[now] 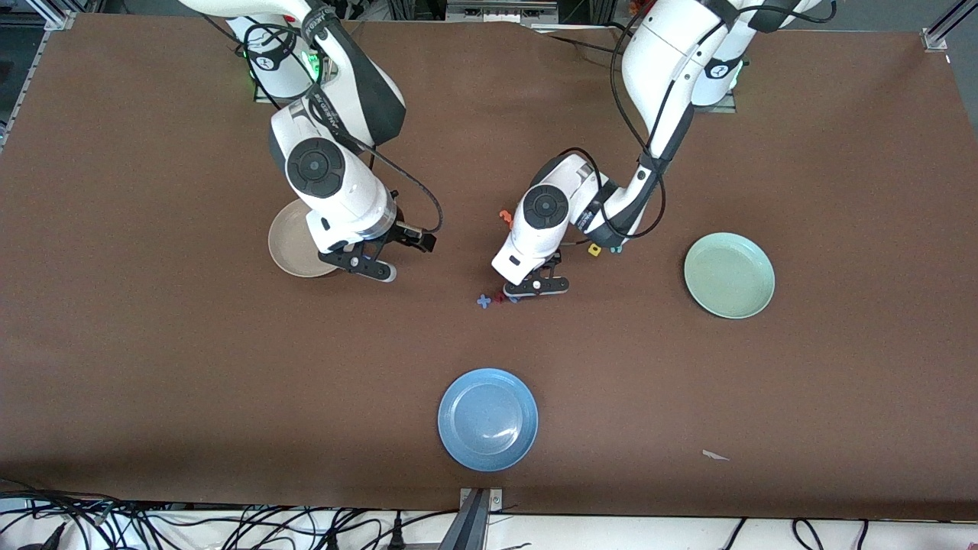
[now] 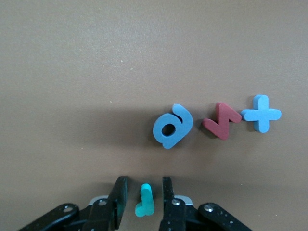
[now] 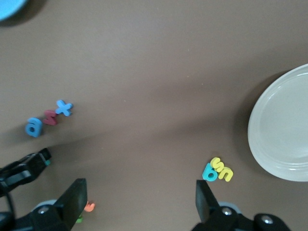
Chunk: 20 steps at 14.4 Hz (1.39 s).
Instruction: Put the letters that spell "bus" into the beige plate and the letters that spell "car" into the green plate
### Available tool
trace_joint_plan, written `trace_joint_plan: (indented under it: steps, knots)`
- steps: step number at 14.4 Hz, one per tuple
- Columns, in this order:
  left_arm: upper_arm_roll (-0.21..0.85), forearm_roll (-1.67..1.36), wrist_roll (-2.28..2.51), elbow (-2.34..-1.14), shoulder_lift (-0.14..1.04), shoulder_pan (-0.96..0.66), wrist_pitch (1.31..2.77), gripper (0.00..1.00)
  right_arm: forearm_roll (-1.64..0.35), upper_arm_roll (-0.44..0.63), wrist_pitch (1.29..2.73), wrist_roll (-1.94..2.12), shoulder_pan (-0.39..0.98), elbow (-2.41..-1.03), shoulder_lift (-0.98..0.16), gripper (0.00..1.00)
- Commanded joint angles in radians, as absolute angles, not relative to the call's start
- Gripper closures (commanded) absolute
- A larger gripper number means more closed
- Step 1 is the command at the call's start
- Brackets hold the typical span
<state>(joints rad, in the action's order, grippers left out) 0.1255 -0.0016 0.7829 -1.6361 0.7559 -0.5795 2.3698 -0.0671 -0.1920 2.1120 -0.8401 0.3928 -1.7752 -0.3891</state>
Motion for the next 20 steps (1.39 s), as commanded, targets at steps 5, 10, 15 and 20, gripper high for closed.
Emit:
trace_joint_plan:
  steps: [5,10,15,20]
  knots:
    - [0.114,0.038,0.816,-1.621,0.767,-0.595,2.362,0.87,0.008,-0.21,2.333,-0.758,0.376,-2.129,-0.253,0.0]
    - [0.114,0.037,0.816,-1.624,0.767,-0.6,2.361,0.96,0.023,-0.21,2.574,-0.723,0.376,-2.322,-0.242,0.0]
    - [0.112,0.038,0.766,-1.612,0.735,-0.548,2.282,1.0,0.025,-0.21,2.626,-0.719,0.374,-2.35,-0.282,0.0]
    - [0.115,0.037,0.563,-1.617,0.669,-0.424,2.088,1.0,0.034,-0.21,2.698,-0.719,0.374,-2.388,-0.304,0.01]
